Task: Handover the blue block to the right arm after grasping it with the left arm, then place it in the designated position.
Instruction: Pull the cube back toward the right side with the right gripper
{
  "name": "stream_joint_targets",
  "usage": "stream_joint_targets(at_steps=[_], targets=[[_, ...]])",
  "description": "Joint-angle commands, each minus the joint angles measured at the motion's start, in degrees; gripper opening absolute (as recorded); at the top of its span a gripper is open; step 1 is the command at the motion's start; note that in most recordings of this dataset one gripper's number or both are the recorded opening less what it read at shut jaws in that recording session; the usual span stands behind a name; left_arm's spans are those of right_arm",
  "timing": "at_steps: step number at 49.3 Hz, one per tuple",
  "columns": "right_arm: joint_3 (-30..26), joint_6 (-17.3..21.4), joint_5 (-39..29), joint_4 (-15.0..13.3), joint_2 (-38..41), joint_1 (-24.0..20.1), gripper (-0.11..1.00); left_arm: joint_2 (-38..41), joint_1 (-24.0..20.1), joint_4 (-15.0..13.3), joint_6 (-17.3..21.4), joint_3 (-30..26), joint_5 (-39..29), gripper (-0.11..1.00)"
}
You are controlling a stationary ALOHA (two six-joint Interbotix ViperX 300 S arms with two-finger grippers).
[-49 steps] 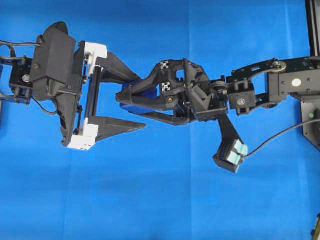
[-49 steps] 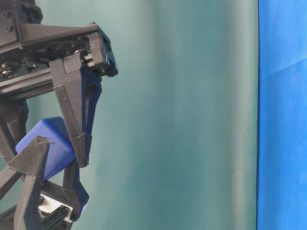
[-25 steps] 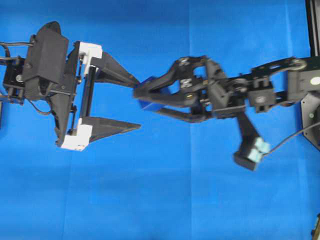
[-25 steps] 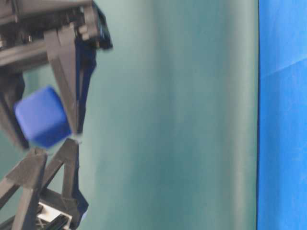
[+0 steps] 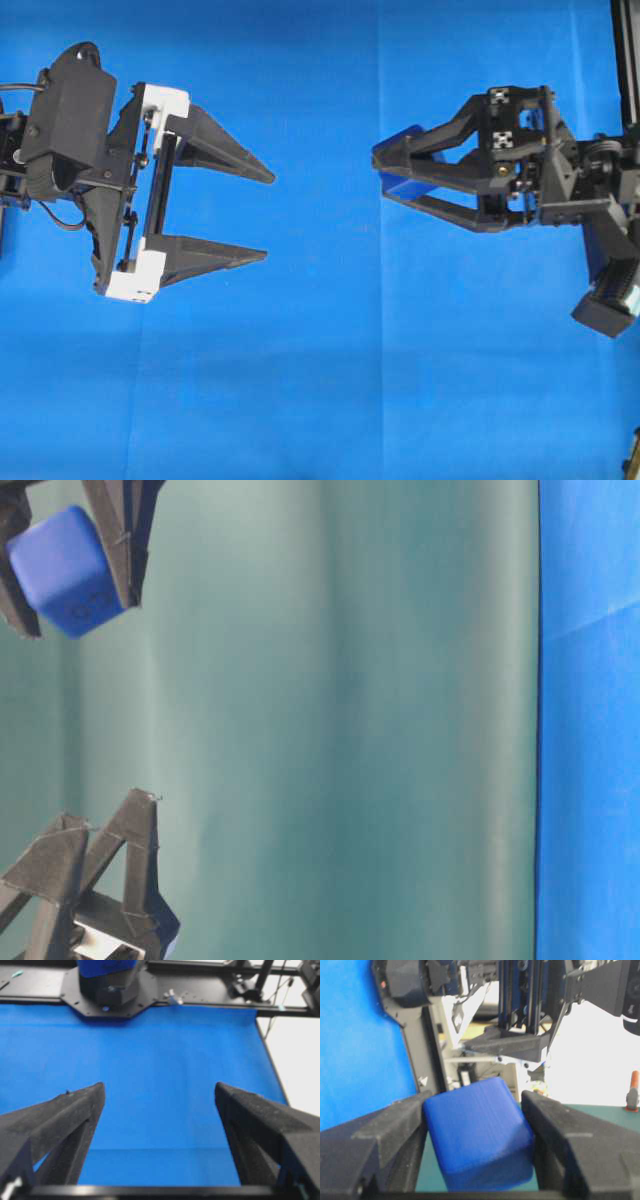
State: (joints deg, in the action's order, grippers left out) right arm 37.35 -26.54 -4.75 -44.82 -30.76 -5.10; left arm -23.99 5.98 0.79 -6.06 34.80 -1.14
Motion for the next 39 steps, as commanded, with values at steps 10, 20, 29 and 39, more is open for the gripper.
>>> stream_joint_targets(at_steps=[10,20,29,39], targets=[[-1.14,1.58,-0.62,1.58,0.18,-0.53,0.52,-0.88,0.09,0.00,0.00,-0.70,0.35,0.93],[-1.58,11.51,0.70,8.53,0.53,-0.53,0.52,-0.88,0.09,0.00,0.00,-0.70,0.35,0.93],[-1.58,24.61,0.88,13.18,0.44,-0.53,0.51,-0.88,0.09,0.00,0.09,-0.70,0.44,0.93],[-1.85,41.84,0.53,15.21,0.53,-0.53,0.51,-0.88,0.09,0.00,0.09,-0.70,0.44,0.93]])
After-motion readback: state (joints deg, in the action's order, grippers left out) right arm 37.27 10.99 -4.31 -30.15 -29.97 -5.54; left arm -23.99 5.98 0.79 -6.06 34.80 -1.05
